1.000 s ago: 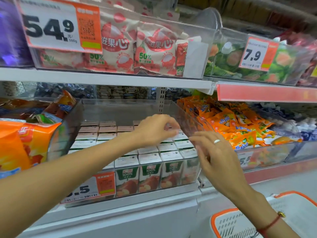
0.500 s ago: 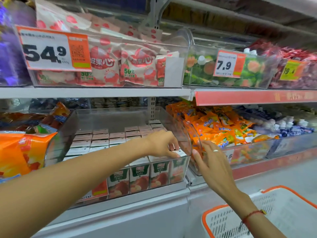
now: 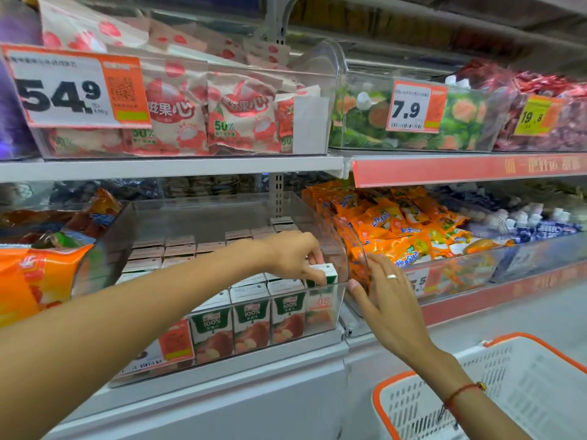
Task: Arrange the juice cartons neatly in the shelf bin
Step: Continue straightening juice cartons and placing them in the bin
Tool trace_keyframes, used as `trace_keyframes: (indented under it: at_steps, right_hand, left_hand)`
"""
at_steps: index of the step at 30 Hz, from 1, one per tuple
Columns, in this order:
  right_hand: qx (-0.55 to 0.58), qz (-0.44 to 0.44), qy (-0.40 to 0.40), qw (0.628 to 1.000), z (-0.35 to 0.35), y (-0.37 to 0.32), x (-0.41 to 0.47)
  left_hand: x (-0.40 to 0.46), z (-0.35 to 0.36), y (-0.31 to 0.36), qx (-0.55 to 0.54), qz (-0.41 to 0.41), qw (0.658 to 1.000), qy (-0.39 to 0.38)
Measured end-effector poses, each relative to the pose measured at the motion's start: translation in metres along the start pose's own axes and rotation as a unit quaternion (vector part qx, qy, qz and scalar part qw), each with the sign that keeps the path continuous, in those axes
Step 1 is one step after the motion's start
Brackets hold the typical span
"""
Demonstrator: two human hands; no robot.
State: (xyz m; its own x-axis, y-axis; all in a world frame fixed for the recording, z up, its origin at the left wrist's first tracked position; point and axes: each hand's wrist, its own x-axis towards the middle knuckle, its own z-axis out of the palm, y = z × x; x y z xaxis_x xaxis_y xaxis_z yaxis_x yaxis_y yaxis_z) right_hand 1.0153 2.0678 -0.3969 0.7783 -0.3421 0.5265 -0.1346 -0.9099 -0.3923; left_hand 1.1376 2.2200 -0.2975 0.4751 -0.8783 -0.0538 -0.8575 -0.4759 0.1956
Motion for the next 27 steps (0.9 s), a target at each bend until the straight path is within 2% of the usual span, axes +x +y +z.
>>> trace_keyframes:
  at_steps: [3, 6, 8, 11, 13, 15, 18, 21, 24, 27]
  right_hand:
    - [0.024, -0.001, -0.012, 1.000, -0.005, 0.000, 0.002]
    - [0.050, -0.008, -0.011, 0.999, -0.015, -0.006, 0.002]
    - [0.055, -0.011, 0.016, 0.998, -0.023, -0.014, 0.000]
    - [0.087, -0.045, 0.061, 0.993, -0.034, -0.037, -0.003]
    - [0.151, -0.048, 0.034, 0.987, -0.039, -0.060, -0.007]
    - [0.237, -0.022, -0.033, 0.971, -0.041, -0.086, -0.010]
    - [0.345, 0.028, -0.141, 0.927, -0.040, -0.123, -0.015]
    - [0.407, 0.085, -0.214, 0.884, -0.035, -0.149, -0.026]
    - [0.448, 0.124, -0.237, 0.853, -0.022, -0.163, -0.048]
    - [0.478, 0.150, -0.242, 0.831, -0.009, -0.169, -0.070]
  left_hand:
    - [-0.007, 0.007, -0.004, -0.064, -0.011, 0.992, 0.105]
    - [-0.014, 0.009, -0.004, -0.168, -0.027, 0.963, 0.209]
    - [-0.020, 0.009, -0.002, -0.265, -0.041, 0.920, 0.285]
    - [-0.035, 0.009, 0.007, -0.426, -0.067, 0.829, 0.356]
    - [-0.051, 0.012, 0.011, -0.502, -0.086, 0.779, 0.364]
    - [-0.072, 0.018, 0.013, -0.552, -0.102, 0.748, 0.354]
    - [-0.110, 0.027, 0.014, -0.581, -0.113, 0.730, 0.342]
    - [-0.149, 0.035, 0.011, -0.592, -0.152, 0.716, 0.337]
    - [-0.181, 0.043, 0.003, -0.631, -0.192, 0.682, 0.315]
    - [-0.204, 0.054, -0.002, -0.640, -0.212, 0.681, 0.285]
